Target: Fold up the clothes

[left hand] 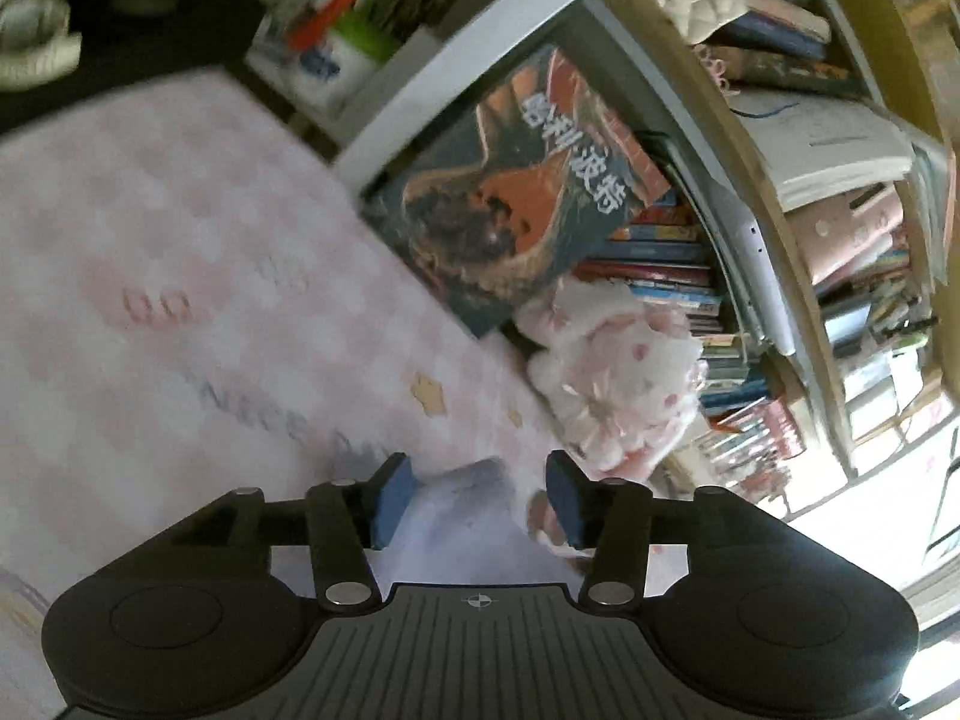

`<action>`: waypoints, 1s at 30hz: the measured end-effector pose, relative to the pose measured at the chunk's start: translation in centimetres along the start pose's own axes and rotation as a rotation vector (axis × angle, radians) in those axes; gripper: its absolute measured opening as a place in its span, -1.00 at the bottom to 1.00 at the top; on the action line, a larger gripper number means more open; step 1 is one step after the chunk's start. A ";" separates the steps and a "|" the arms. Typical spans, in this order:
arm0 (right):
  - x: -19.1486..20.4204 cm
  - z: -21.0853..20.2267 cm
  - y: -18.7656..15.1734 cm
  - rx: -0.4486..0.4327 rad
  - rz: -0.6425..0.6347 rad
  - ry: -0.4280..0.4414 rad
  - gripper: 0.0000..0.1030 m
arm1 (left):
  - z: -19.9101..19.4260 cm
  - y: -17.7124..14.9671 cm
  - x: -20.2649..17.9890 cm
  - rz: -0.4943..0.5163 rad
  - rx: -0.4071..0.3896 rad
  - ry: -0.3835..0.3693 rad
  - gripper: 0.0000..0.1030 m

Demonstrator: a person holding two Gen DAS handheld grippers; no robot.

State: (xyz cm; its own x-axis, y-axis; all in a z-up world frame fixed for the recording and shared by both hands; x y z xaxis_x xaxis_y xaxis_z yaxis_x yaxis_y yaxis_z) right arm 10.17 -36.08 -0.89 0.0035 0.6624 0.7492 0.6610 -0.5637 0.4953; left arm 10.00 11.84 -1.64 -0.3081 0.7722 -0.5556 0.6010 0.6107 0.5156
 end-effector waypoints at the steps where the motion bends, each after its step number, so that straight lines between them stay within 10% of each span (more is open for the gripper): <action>1: 0.1 -0.3 0.3 -0.007 -0.022 -0.004 0.10 | -0.2 0.0 0.1 0.029 -0.003 0.011 -0.05; 14: -1.4 2.3 -4.2 0.177 -0.472 -0.240 0.06 | 2.9 -5.1 -3.7 0.534 0.056 0.132 -0.04; 26: -2.0 6.1 -3.0 0.178 -0.491 -0.283 -0.75 | 6.9 -5.6 -6.0 0.781 -0.020 0.258 -0.10; 29: -1.7 5.9 -2.7 0.161 -0.486 -0.274 -0.83 | 7.4 -5.8 -5.6 0.814 -0.008 0.262 -0.92; 30: -1.6 5.6 -2.6 0.154 -0.484 -0.269 -0.84 | 6.9 -5.8 -5.7 0.819 -0.025 0.248 -0.90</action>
State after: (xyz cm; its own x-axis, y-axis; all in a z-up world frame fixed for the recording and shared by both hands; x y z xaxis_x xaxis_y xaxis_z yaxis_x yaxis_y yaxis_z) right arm 12.65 -32.89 -5.86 -0.1488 0.9407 0.3047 0.7363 -0.1002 0.6692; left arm 13.40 2.67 -5.94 0.0624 0.9858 0.1557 0.6886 -0.1555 0.7082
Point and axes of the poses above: each gripper's, at about its wrist camera, not at the fingertips, and z roughly the way its jaws point, x to its left, y to its top, the point moved 6 cm from there along z, roughly the way its jaws point, and after that the axes turned 12 degrees about y, right-handed, at the moved point
